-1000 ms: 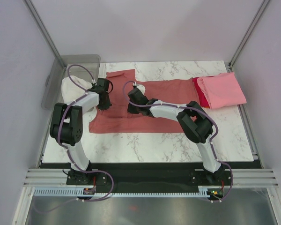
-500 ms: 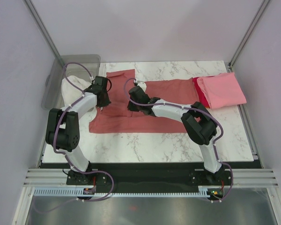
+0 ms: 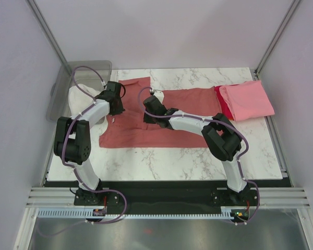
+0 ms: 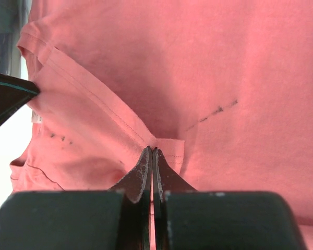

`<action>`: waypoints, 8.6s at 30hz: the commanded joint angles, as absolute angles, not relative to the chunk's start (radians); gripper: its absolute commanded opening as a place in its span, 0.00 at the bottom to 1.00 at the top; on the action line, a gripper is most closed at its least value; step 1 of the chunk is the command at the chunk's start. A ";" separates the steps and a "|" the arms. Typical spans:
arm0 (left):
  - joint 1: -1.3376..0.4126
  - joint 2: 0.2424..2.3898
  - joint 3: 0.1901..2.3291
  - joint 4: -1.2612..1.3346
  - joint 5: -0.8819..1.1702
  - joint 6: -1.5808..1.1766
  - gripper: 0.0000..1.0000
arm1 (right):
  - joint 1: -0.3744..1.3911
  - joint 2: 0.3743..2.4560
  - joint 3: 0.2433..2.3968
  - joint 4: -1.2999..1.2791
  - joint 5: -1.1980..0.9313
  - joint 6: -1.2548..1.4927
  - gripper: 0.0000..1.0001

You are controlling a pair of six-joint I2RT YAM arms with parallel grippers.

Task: Fold and stack the t-shirts
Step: Fold the tshirt

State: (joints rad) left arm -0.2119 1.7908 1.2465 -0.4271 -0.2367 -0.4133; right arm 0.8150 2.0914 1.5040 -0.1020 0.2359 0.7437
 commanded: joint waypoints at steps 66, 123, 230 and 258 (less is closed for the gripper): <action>-0.448 0.974 0.542 -0.068 -0.248 -0.575 1.00 | 0.548 1.129 0.447 0.184 0.541 0.564 0.34; -0.440 0.807 0.322 0.156 -0.319 -0.657 0.99 | 0.511 1.019 0.331 0.224 0.635 0.701 0.81; -0.132 1.018 0.448 -0.364 -0.247 -1.137 0.82 | 0.474 1.358 0.580 -0.408 0.762 1.385 0.00; -0.109 1.083 0.327 -0.219 -0.276 -1.282 0.02 | 0.474 1.140 0.480 -0.426 0.707 1.353 0.00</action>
